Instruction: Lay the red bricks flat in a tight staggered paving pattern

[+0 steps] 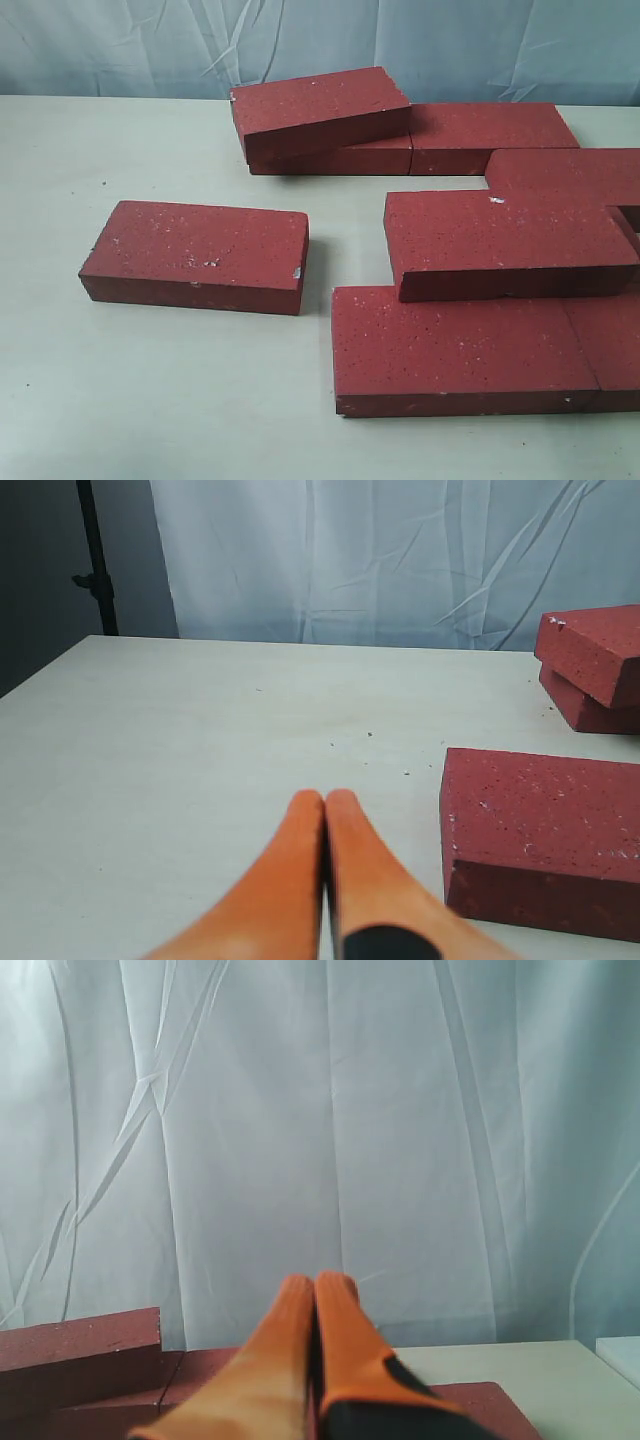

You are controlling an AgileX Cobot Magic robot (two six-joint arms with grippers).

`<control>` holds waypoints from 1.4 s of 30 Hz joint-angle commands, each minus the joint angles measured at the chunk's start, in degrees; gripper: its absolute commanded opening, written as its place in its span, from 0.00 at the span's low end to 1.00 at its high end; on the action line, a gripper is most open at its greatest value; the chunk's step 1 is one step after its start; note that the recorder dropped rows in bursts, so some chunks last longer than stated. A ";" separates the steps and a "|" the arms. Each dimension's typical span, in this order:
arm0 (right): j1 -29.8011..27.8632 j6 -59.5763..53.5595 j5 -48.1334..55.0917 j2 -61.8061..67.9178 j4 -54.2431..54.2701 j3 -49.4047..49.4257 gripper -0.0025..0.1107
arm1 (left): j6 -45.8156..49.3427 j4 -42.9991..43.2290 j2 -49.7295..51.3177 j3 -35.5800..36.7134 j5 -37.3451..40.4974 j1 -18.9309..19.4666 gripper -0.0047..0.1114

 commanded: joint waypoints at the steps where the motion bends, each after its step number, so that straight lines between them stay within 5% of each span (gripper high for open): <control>1: -0.21 -0.09 -1.37 -0.37 -0.42 0.13 0.01 | -0.23 -0.03 -0.32 0.27 0.12 -0.04 0.04; 22: -0.21 -0.39 2.42 -0.37 -0.18 -2.16 0.01 | -0.23 -0.03 -0.32 0.27 0.12 -0.04 0.04; 42: -0.21 -0.37 29.66 15.22 -0.43 -25.53 0.01 | -0.23 -0.03 -0.32 0.27 0.12 -0.04 0.04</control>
